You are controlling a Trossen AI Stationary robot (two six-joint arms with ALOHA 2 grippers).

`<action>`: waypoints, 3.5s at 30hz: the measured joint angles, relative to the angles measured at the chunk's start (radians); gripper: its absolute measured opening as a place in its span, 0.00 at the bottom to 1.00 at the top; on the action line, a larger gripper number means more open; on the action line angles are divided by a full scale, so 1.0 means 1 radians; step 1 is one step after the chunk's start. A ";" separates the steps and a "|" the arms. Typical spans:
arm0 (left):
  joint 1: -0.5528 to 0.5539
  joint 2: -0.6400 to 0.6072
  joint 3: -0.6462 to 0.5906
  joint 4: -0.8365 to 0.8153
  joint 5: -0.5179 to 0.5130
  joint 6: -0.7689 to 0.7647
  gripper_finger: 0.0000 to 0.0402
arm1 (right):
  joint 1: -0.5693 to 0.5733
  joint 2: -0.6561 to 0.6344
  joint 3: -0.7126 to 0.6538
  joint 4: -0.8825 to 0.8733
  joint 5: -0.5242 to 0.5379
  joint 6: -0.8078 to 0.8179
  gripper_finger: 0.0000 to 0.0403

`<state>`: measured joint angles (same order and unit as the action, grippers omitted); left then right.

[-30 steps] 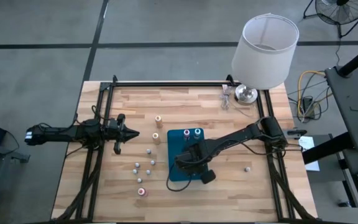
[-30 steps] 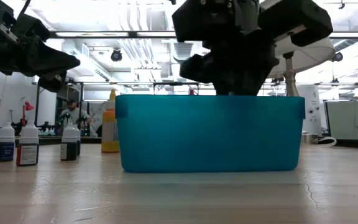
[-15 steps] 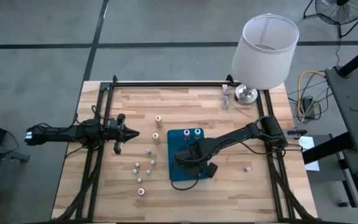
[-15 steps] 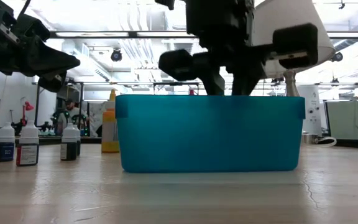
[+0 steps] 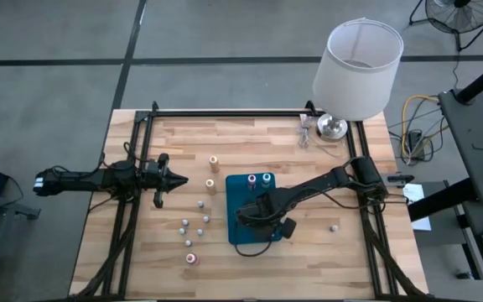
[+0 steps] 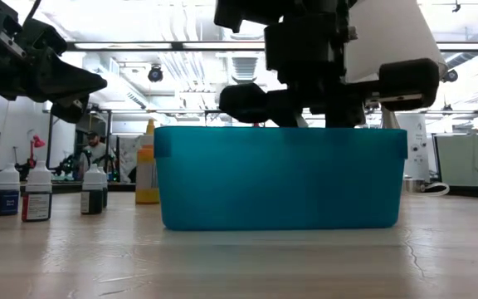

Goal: Pick & Place food coloring
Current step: Put the small blue food coloring bottle into the blue bin, then put the bottom right small red food coloring bottle into the blue bin

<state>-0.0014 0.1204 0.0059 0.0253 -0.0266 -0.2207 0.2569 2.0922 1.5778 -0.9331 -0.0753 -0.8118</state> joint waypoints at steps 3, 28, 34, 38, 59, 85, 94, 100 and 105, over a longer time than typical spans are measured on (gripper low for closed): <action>0.000 0.000 0.000 0.000 0.000 0.000 0.00 | 0.000 0.000 -0.006 0.010 0.000 -0.058 0.15; 0.000 0.000 0.000 0.000 0.000 0.000 0.00 | -0.002 -0.002 -0.035 0.026 -0.002 -0.272 0.15; 0.000 0.000 0.000 0.000 0.000 0.000 0.00 | -0.003 -0.002 -0.035 0.024 -0.004 -0.272 0.15; 0.000 0.000 0.000 0.000 0.000 0.000 0.00 | -0.003 -0.002 -0.035 0.025 -0.003 -0.265 0.16; 0.000 0.000 0.000 0.000 0.000 0.000 0.00 | -0.003 -0.002 -0.033 0.027 -0.001 -0.183 0.29; 0.000 0.000 0.000 0.000 0.000 0.000 0.00 | -0.015 -0.140 -0.019 -0.035 -0.001 0.037 0.33; 0.000 0.000 0.000 0.000 0.000 0.000 0.00 | -0.020 -0.265 -0.030 -0.114 -0.004 0.308 0.32; 0.000 0.000 0.000 0.000 0.000 0.000 0.00 | -0.025 -0.355 -0.093 -0.134 -0.004 0.540 0.34; 0.000 0.000 0.000 0.000 0.000 0.000 0.00 | -0.026 -0.447 -0.206 -0.116 -0.004 0.666 0.35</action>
<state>-0.0016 0.1207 0.0060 0.0254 -0.0266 -0.2207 0.2306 1.6453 1.3720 -1.0494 -0.0792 -0.1459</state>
